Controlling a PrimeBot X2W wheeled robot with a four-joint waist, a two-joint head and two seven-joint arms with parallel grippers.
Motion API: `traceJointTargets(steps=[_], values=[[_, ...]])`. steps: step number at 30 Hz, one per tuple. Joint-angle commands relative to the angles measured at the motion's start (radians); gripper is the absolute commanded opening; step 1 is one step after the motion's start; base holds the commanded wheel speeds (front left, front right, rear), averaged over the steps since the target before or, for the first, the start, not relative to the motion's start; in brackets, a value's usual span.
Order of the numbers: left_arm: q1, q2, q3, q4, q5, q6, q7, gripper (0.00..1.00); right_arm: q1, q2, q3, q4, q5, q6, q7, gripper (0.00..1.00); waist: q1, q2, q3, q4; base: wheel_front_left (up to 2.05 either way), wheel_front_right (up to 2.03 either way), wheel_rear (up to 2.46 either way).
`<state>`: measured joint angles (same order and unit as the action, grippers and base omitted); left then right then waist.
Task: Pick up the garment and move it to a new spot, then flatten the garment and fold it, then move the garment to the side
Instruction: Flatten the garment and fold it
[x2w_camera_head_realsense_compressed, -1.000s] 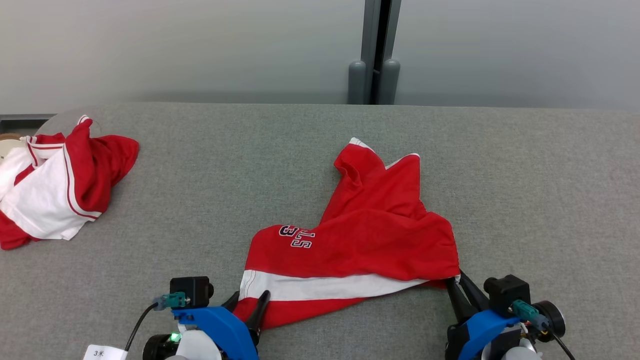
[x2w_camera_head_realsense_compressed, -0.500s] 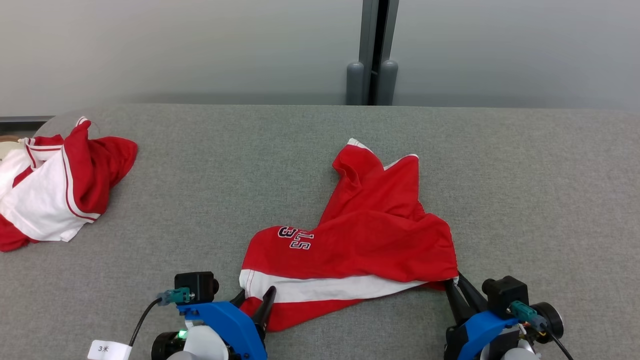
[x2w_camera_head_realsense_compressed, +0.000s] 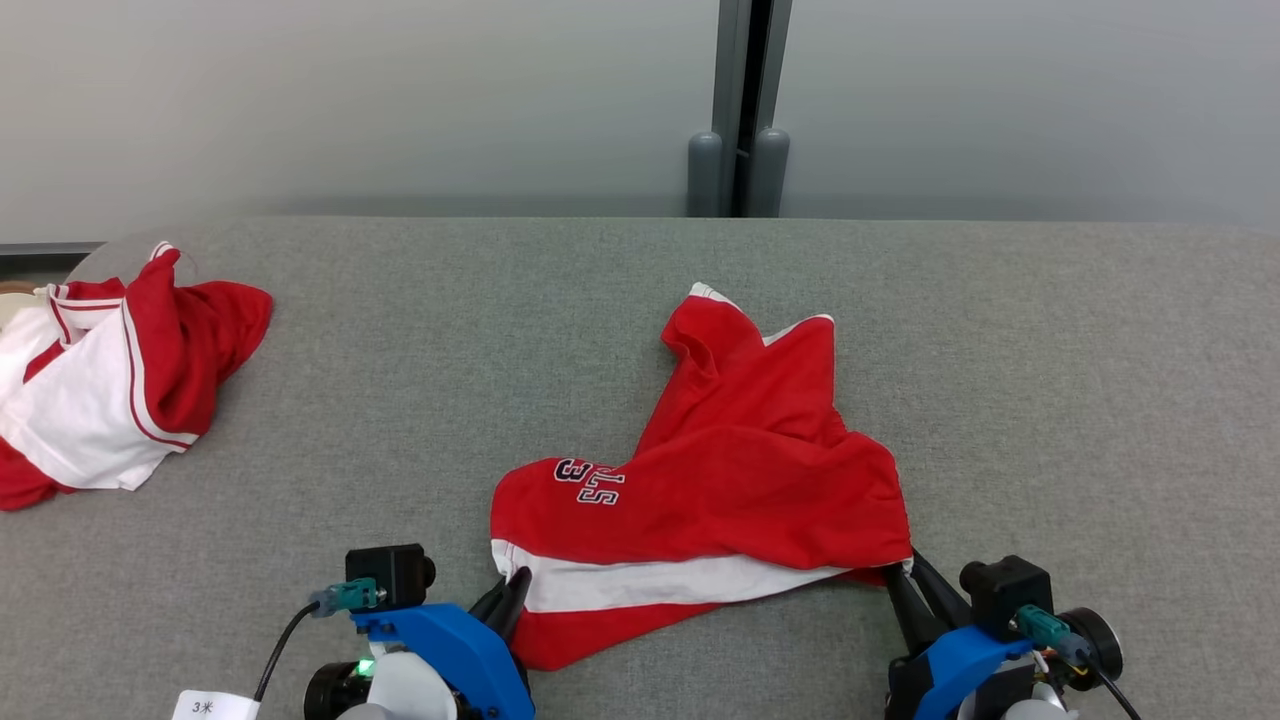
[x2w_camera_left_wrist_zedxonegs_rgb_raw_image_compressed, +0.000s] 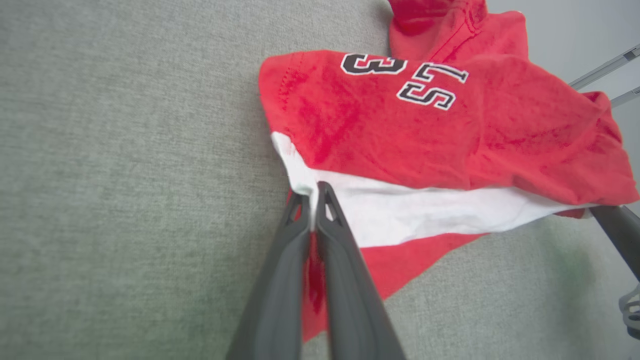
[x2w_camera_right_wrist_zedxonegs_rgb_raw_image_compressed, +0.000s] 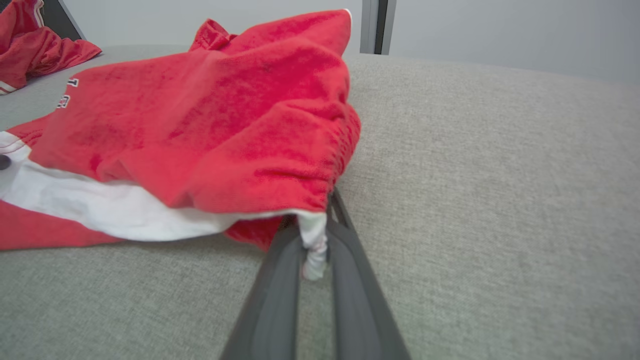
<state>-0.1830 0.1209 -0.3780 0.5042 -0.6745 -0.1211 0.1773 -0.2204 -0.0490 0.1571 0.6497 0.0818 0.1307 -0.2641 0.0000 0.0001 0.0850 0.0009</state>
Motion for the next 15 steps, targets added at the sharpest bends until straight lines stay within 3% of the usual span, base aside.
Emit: traceJointTargets(steps=[1,9,15], values=[[-0.016,0.001,-0.003,0.007,0.003,-0.003,-0.011,0.0,0.008,-0.003,0.003,0.0,0.004,0.0,0.0,0.0,0.0,-0.0001,-0.002,-0.002,0.0,0.0,0.0],[-0.038,-0.008,0.021,-0.007,0.003,-0.006,-0.162,0.0,-0.004,-0.003,-0.006,-0.047,0.009,0.0,-0.001,0.0,0.0,-0.0001,-0.021,-0.013,0.0,0.0,0.0],[-0.055,0.018,0.045,-0.132,-0.011,-0.011,-0.291,0.0,-0.039,-0.003,-0.034,-0.189,-0.048,0.0,0.0,0.0,0.0,-0.0001,-0.043,-0.024,0.0,0.0,0.0]])
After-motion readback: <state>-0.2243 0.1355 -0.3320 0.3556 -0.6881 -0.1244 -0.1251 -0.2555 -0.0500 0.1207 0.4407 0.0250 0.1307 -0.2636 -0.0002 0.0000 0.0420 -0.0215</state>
